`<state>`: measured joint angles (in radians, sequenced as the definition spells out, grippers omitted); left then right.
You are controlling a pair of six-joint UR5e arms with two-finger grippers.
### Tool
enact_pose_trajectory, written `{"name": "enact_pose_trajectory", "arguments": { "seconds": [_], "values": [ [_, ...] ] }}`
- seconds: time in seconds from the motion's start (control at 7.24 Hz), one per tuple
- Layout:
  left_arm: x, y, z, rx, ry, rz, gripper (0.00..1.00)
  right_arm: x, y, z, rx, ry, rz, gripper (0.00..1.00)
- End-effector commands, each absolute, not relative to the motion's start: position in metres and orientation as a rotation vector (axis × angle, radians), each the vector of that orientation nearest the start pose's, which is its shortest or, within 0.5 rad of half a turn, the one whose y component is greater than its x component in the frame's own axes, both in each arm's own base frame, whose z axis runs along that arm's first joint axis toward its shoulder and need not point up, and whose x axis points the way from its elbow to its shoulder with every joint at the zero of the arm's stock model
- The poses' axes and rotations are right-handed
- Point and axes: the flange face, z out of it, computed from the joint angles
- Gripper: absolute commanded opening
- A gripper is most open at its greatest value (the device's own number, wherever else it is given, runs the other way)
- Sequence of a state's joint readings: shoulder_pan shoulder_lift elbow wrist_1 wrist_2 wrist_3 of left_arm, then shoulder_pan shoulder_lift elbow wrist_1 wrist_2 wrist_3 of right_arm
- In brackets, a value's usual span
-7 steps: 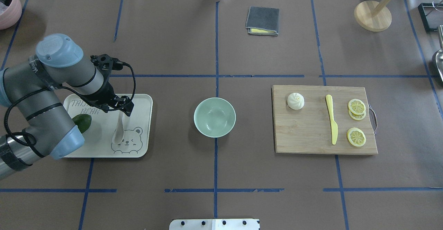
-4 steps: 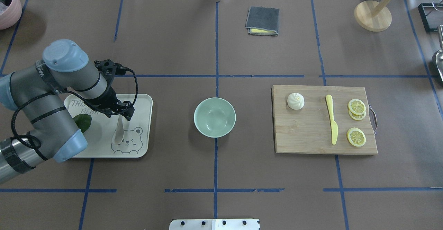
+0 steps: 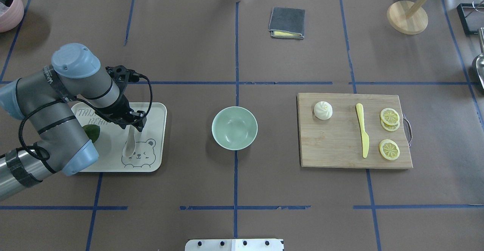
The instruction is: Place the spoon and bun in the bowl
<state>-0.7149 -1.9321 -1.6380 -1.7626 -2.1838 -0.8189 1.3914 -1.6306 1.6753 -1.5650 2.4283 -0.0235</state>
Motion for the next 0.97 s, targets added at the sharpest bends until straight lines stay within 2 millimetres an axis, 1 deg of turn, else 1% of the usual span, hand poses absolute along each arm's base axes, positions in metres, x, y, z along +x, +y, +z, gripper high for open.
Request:
{"name": "enact_pose_trajectory", "arguments": {
  "seconds": [0.0,0.14,0.28,0.41,0.55,0.83],
  "values": [
    [0.4315,-0.4751,0.4083,-0.044,0.839,0.223,0.52,-0.0267,-0.4721,0.6293,-0.02,-0.86,-0.212,1.0],
    [0.4315,-0.4751,0.4083,-0.044,0.839,0.223,0.5,-0.0267,-0.472,0.6295,-0.02,-0.86,-0.212,1.0],
    [0.4317,-0.4753,0.409,-0.045,0.838,0.222,0.44,-0.0267,-0.472,0.6295,-0.021,-0.86,-0.211,1.0],
    [0.4315,-0.4751,0.4085,-0.046,0.838,0.221,0.26,-0.0267,-0.472,0.6295,-0.021,-0.86,-0.211,1.0],
    [0.4317,-0.4753,0.4092,-0.047,0.837,0.22,0.01,-0.0267,-0.472,0.6295,-0.021,-0.86,-0.211,1.0],
    [0.4299,-0.4737,0.4028,-0.043,0.842,0.22,0.0,-0.0267,-0.4721,0.6286,-0.018,-0.86,-0.212,1.0]
  ]
}}
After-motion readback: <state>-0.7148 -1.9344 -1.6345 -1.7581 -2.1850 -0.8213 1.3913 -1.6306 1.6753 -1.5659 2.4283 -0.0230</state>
